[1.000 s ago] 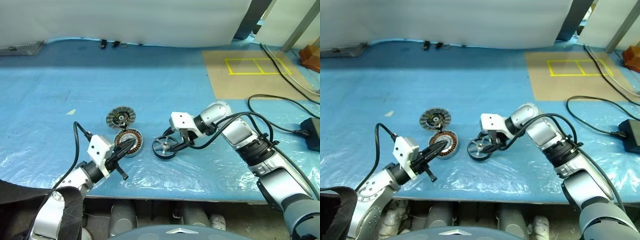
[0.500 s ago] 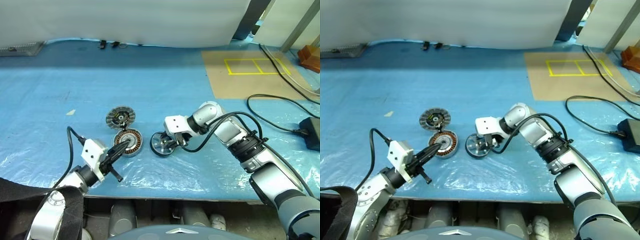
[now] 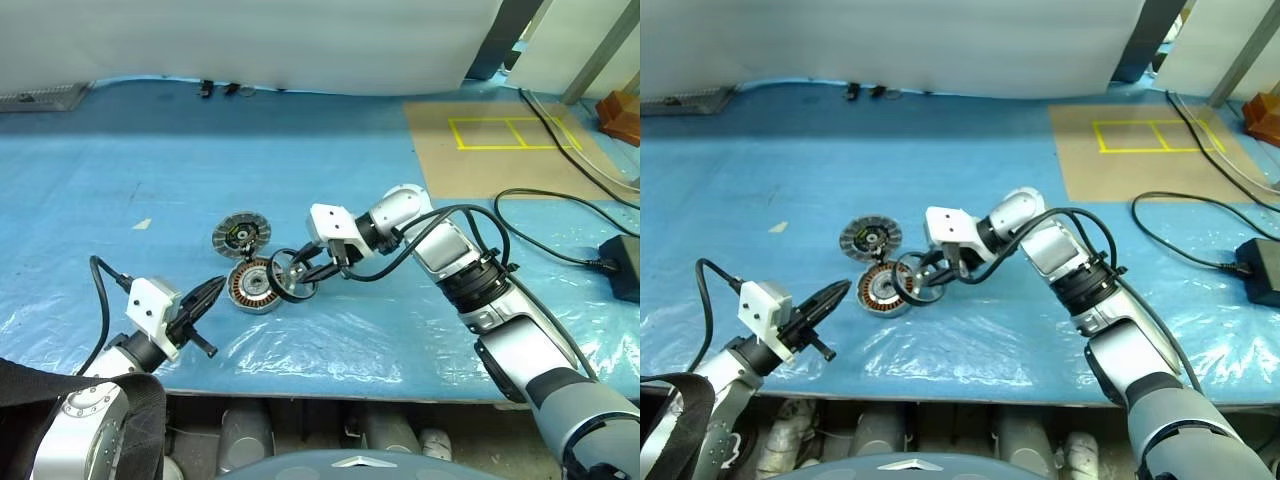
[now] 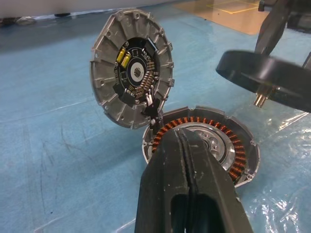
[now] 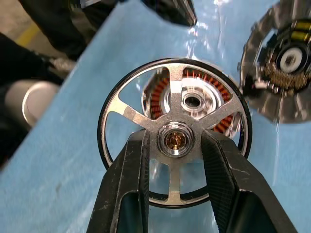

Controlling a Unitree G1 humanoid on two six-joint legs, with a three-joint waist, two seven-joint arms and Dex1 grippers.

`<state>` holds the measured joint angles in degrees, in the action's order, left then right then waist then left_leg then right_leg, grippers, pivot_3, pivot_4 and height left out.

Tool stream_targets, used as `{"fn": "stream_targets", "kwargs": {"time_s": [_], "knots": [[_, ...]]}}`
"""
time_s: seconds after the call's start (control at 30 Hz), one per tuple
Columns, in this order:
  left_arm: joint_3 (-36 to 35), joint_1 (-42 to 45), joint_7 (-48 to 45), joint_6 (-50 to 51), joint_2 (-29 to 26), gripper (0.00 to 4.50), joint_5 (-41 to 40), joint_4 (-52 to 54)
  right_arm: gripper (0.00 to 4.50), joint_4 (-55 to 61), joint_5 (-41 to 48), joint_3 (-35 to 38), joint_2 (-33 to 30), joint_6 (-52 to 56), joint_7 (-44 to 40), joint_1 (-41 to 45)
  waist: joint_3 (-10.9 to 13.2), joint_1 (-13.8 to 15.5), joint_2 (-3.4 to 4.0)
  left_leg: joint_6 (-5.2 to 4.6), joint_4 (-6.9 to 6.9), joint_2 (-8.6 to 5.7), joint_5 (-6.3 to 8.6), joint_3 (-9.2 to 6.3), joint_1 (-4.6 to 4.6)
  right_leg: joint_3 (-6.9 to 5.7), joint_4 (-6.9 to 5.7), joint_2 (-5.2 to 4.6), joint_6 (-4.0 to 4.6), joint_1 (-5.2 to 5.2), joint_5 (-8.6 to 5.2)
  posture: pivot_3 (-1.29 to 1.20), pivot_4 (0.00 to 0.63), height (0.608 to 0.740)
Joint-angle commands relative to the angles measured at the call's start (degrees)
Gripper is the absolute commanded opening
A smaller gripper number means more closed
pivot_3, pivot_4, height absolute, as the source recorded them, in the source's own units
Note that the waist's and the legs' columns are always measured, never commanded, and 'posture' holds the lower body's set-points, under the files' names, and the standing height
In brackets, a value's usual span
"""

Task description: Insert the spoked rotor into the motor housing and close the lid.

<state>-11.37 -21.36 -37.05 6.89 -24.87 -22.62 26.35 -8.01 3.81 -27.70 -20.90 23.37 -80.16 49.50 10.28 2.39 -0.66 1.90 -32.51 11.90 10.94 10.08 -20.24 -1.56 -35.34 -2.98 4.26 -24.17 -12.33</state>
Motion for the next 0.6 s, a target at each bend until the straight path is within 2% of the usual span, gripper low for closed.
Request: {"fn": "stream_targets", "kwargs": {"time_s": [0.03, 0.23, 0.6], "knots": [[-1.36, -1.39, -1.44, -2.78, -0.13, 0.0, -0.57, -0.77, 1.2, 2.72, 1.93, 0.64, 1.31, 2.43, 0.61, 1.55, 0.0, 0.07, 0.0, 0.0, 0.01, 0.0, 0.0, 0.0, 0.0, 0.0, 0.0, 0.0, 0.0, 0.0, 0.0, 0.0, 0.15, 0.74], [-0.04, -1.43, -1.61, -4.47, 0.6, 0.0, 0.24, -2.53, 1.2, -1.57, -0.37, -1.16, 7.09, 3.3, 5.44, 4.87, 0.0, -0.09, 0.0, 0.0, -0.01, 0.01, 0.0, -0.01, 0.02, 0.01, -0.04, 0.0, 0.0, -0.02, 0.0, 0.0, 0.15, 0.74], [0.24, -0.99, -0.22, -1.36, 0.15, 0.0, -0.6, 0.55, 1.2, -9.11, -5.48, -5.11, 8.49, -1.74, 7.29, 6.18, 0.0, 0.03, -0.03, 0.01, 0.04, 0.0, 0.0, -0.01, -0.03, 0.01, 0.0, -0.01, 0.0, -0.04, 0.0, 0.0, 0.15, 0.74]]}}
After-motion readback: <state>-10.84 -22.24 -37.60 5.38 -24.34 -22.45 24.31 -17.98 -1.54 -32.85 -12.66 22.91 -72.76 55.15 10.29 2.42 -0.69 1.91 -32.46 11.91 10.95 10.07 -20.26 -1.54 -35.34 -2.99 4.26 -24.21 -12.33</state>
